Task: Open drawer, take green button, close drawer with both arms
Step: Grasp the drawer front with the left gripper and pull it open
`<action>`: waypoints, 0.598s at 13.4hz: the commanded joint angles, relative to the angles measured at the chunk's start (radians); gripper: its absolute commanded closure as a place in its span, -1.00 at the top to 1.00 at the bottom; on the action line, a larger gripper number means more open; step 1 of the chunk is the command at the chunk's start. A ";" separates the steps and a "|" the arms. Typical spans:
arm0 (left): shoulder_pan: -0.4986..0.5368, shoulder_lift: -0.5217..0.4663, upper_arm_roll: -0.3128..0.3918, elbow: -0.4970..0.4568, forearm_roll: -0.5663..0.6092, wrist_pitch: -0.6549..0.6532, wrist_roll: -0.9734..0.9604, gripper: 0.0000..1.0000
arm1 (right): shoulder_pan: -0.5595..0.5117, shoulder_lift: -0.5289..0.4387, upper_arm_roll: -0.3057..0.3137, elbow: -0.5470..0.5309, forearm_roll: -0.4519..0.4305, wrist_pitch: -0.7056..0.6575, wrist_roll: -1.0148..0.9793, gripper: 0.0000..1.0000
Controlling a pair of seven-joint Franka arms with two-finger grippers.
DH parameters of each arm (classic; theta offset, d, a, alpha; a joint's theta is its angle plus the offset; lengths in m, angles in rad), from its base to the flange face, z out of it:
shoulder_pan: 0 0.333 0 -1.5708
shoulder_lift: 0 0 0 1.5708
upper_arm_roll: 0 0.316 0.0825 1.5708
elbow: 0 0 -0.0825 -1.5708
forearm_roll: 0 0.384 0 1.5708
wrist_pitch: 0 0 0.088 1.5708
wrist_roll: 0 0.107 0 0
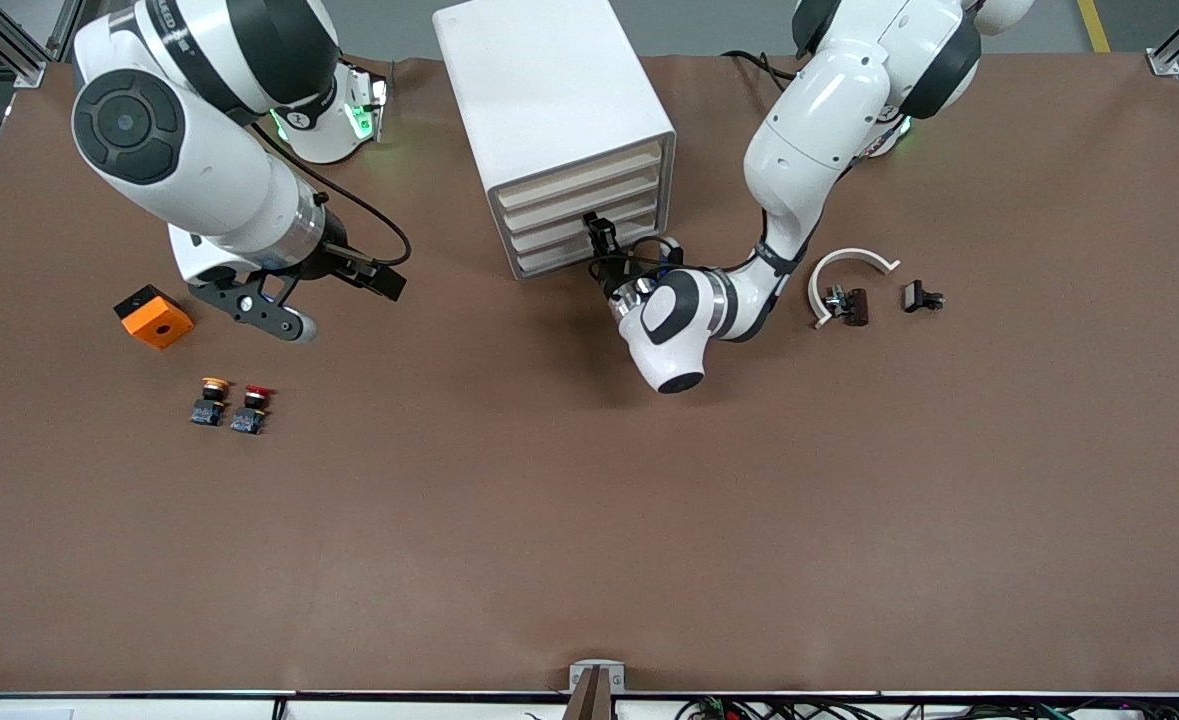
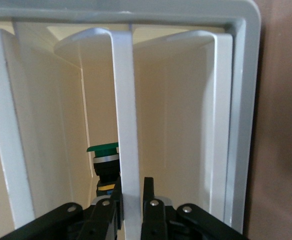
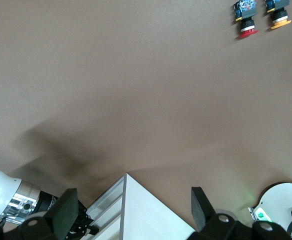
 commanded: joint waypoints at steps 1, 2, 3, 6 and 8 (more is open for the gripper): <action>-0.006 0.007 0.007 0.018 -0.012 -0.010 -0.040 -0.91 | -0.004 0.020 0.009 0.029 0.022 -0.006 0.022 1.00; -0.003 0.006 0.010 0.019 0.000 -0.010 -0.061 -0.91 | 0.001 0.023 0.009 0.029 0.022 -0.004 0.024 1.00; 0.001 0.006 0.017 0.019 0.006 -0.010 -0.062 -0.91 | 0.004 0.024 0.012 0.029 0.022 -0.004 0.025 1.00; 0.003 0.006 0.059 0.021 0.011 -0.010 -0.062 -0.91 | 0.013 0.037 0.018 0.029 0.030 0.006 0.117 1.00; 0.007 0.001 0.083 0.035 0.009 -0.010 -0.063 -0.91 | 0.047 0.049 0.016 0.029 0.049 0.008 0.183 1.00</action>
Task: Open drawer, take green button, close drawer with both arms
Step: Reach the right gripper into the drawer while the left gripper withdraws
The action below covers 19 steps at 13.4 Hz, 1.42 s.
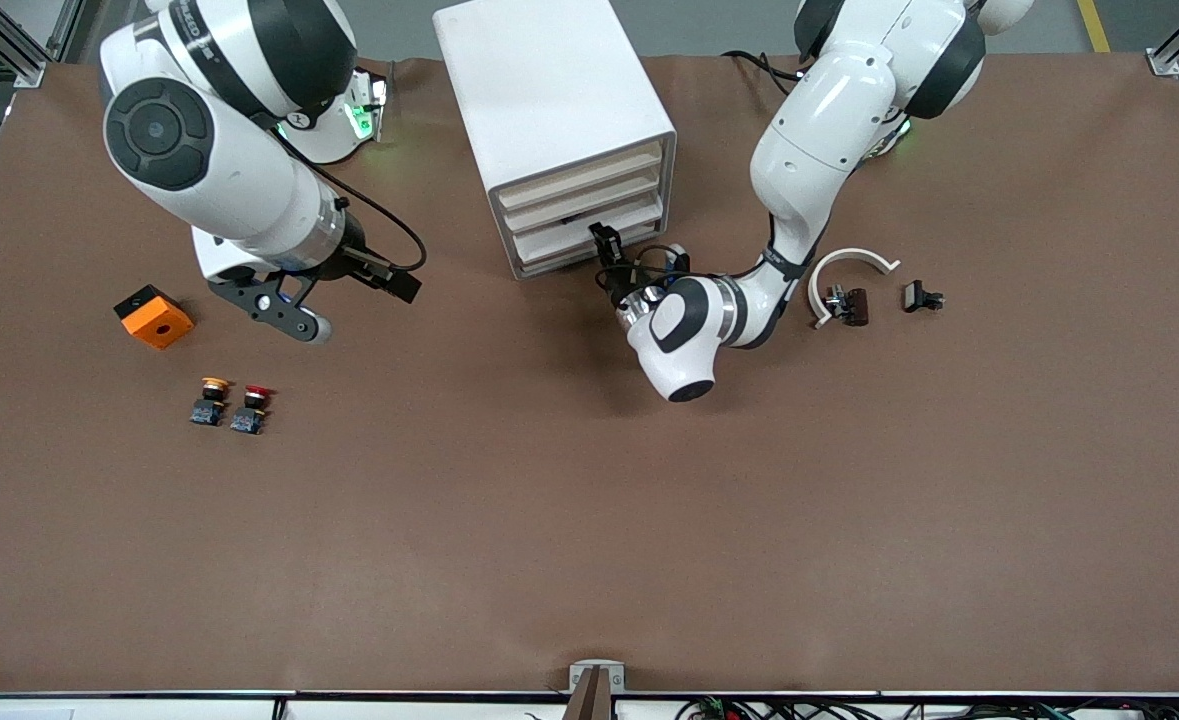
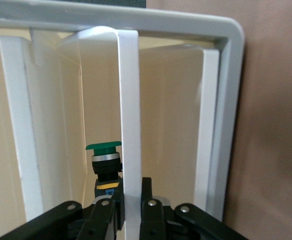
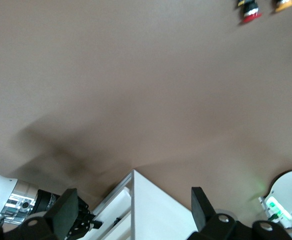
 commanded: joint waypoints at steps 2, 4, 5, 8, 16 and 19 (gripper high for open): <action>0.020 0.005 0.043 0.038 0.009 0.006 -0.026 -0.90 | 0.074 0.043 0.002 0.029 0.027 0.022 0.160 1.00; 0.047 0.005 0.043 0.063 0.009 0.006 -0.021 -0.88 | 0.117 0.055 0.002 0.029 0.028 0.060 0.235 1.00; 0.061 0.005 0.043 0.075 0.009 0.007 -0.020 -0.86 | 0.137 0.060 0.002 0.029 0.028 0.073 0.263 1.00; 0.099 0.006 0.051 0.107 0.009 0.012 -0.018 -0.68 | 0.169 0.083 0.002 0.026 0.032 0.085 0.312 1.00; 0.129 -0.010 0.100 0.176 0.014 0.007 -0.012 0.70 | 0.316 0.169 0.000 0.017 0.029 0.203 0.482 1.00; 0.129 -0.032 0.141 0.228 0.110 0.007 -0.011 1.00 | 0.332 0.186 0.000 -0.028 0.028 0.246 0.485 1.00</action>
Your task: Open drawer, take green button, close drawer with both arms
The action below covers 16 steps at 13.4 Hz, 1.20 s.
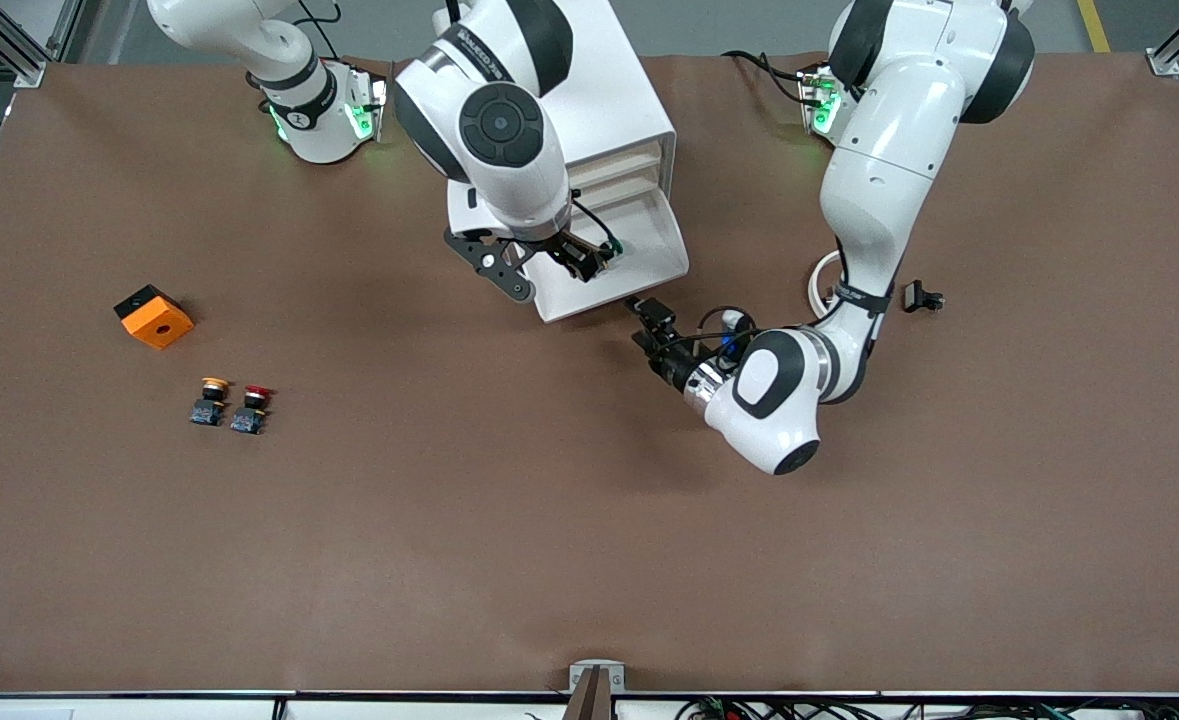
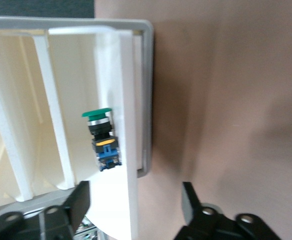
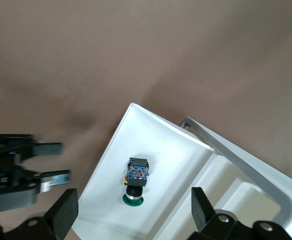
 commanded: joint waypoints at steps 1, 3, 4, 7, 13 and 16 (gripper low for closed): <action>-0.002 -0.026 0.049 0.045 0.090 -0.006 -0.012 1.00 | 0.013 0.010 -0.008 -0.059 0.013 0.069 0.016 1.00; -0.002 -0.046 0.109 0.058 0.109 -0.005 0.000 1.00 | 0.039 0.011 -0.008 -0.110 0.015 0.145 0.055 1.00; -0.002 -0.057 0.136 0.074 0.114 -0.005 0.032 1.00 | 0.056 0.025 -0.008 -0.113 0.013 0.175 0.091 1.00; -0.008 -0.120 0.235 0.082 0.123 -0.005 0.170 1.00 | 0.077 0.065 -0.007 -0.113 0.015 0.204 0.108 1.00; -0.033 -0.242 0.235 0.068 0.405 0.005 0.885 1.00 | 0.114 0.140 -0.007 -0.113 0.015 0.215 0.106 1.00; -0.033 -0.299 0.232 0.013 0.474 -0.005 1.089 1.00 | 0.128 0.161 -0.007 -0.113 0.013 0.233 0.106 1.00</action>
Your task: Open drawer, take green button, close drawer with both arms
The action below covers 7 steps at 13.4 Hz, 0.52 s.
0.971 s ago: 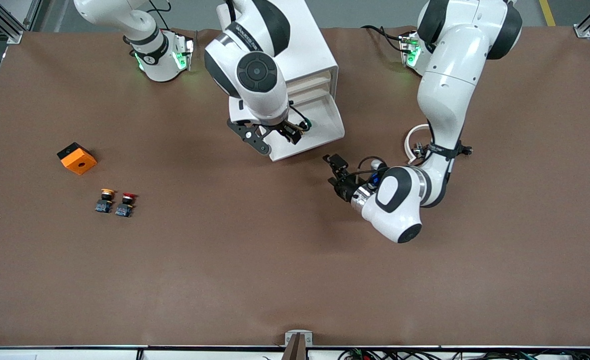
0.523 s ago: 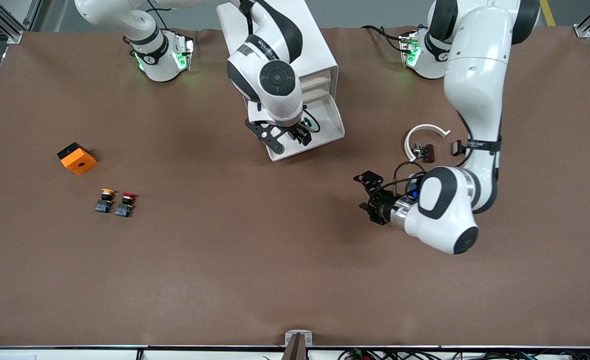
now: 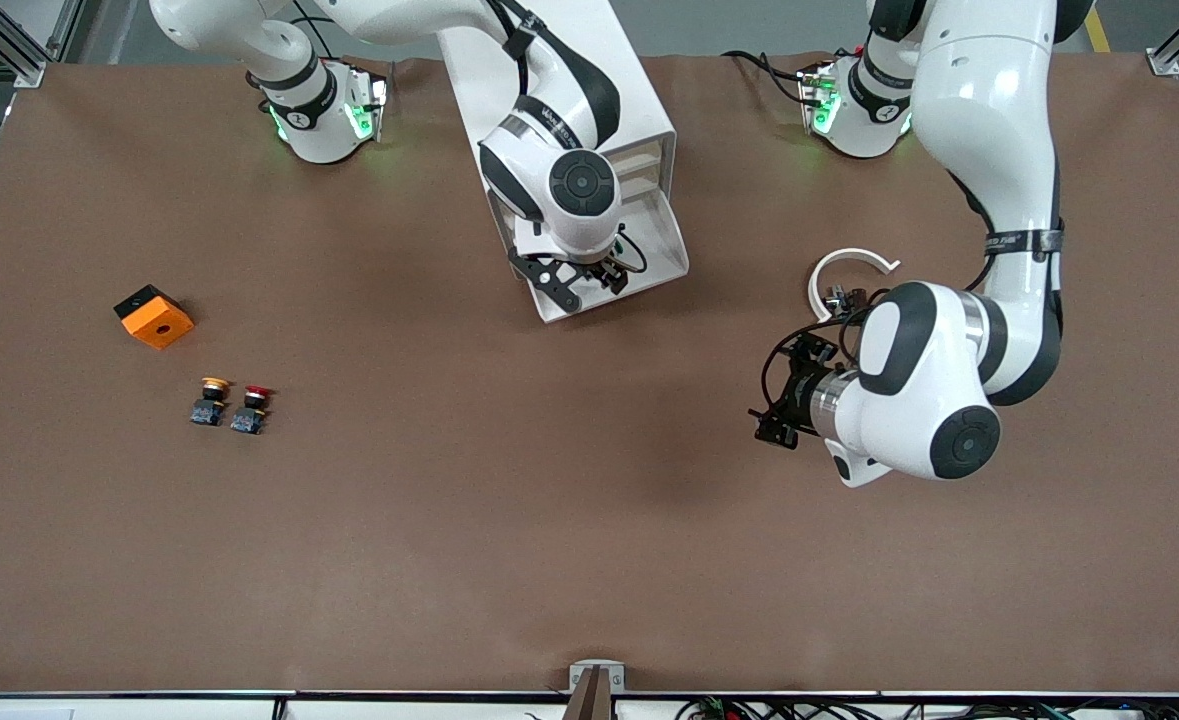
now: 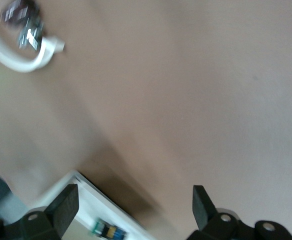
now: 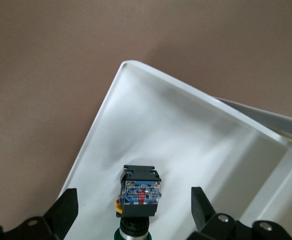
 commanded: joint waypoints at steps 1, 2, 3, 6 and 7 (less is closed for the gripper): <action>-0.024 -0.072 -0.007 -0.080 0.098 0.000 0.163 1.00 | 0.021 0.020 -0.007 0.005 0.015 0.011 0.008 1.00; -0.041 -0.084 -0.008 -0.100 0.121 0.005 0.206 1.00 | 0.022 0.024 -0.007 0.005 0.013 0.013 0.006 1.00; -0.046 -0.101 -0.010 -0.131 0.129 0.019 0.244 1.00 | 0.024 0.029 -0.007 0.004 0.013 0.017 0.005 1.00; -0.064 -0.207 -0.011 -0.314 0.131 0.152 0.374 1.00 | 0.036 0.046 -0.007 0.005 0.012 0.020 0.005 1.00; -0.070 -0.245 -0.011 -0.391 0.131 0.217 0.408 1.00 | 0.038 0.047 -0.007 0.005 0.012 0.026 0.005 1.00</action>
